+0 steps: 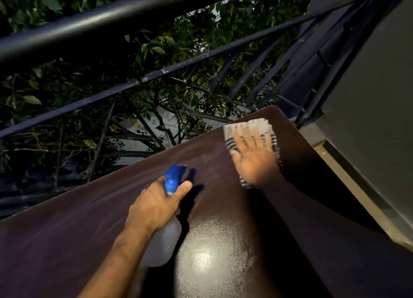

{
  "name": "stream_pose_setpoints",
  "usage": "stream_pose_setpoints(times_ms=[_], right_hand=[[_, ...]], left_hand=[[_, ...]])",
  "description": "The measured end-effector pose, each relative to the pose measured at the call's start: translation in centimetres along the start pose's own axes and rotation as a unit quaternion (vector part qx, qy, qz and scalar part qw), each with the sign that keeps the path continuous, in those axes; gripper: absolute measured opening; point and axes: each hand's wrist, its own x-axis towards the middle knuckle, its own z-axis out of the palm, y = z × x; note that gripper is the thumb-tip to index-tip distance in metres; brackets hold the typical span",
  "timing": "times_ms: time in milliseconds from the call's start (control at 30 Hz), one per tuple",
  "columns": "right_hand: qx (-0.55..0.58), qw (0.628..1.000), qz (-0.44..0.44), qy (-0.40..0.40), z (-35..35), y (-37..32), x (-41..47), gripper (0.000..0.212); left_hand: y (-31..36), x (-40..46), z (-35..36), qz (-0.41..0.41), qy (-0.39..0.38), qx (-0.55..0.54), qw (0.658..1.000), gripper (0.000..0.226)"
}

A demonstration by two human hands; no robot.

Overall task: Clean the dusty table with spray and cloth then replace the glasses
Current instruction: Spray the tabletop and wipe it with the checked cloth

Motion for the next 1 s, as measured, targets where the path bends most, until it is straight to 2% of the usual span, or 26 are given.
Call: stream_pose_setpoints(times_ms=[133, 233, 300, 400, 467, 533, 600, 667, 800, 900, 1000], right_hand=[[0.016, 0.988, -0.145, -0.044, -0.8, -5.9, -2.8, 0.065], [0.013, 0.967, -0.254, -0.035, 0.0, -8.3, -5.5, 0.060], [0.026, 0.959, -0.282, -0.024, 0.6, -8.4, -6.4, 0.057], [0.039, 0.968, -0.246, -0.021, 0.4, -6.1, -4.6, 0.060], [0.051, 0.984, -0.165, -0.032, -0.1, -4.0, -1.8, 0.062], [0.049, 0.996, -0.069, -0.007, -0.4, -2.0, 0.7, 0.062], [0.049, 0.998, -0.011, -0.023, -0.7, -1.6, 2.2, 0.061], [0.032, 0.999, -0.013, -0.025, -0.7, -2.8, 1.9, 0.062], [0.029, 0.993, -0.112, -0.019, -0.4, -3.9, -1.0, 0.061], [0.026, 0.994, -0.110, 0.002, 0.5, -3.2, -2.5, 0.064], [0.019, 0.994, -0.109, 0.003, 1.1, -3.3, -3.5, 0.063]], left_hand=[[0.1, -0.1, 0.2, 0.000, 0.011, 0.009, 1.000, 0.054], [0.0, -0.1, 0.3, -0.002, 0.018, 0.002, 1.000, 0.057], [0.0, -0.2, 0.2, -0.008, 0.018, -0.012, 1.000, 0.060], [-0.4, -0.1, 0.2, -0.012, 0.024, -0.029, 0.999, 0.056], [-0.9, -0.3, 0.2, -0.011, 0.032, -0.035, 0.999, 0.052], [-0.9, -0.4, 0.4, -0.002, 0.041, -0.029, 0.999, 0.055], [-0.9, -0.7, 0.6, 0.008, 0.050, -0.010, 0.999, 0.060], [-0.7, -1.0, 0.9, 0.013, 0.054, 0.008, 0.998, 0.062], [-1.0, -1.5, 1.1, -0.005, 0.046, 0.003, 0.999, 0.071], [-2.7, -2.2, 0.4, -0.045, 0.036, -0.064, 0.996, 0.076], [-4.8, -3.1, -0.7, -0.068, 0.040, -0.052, 0.995, 0.074]])
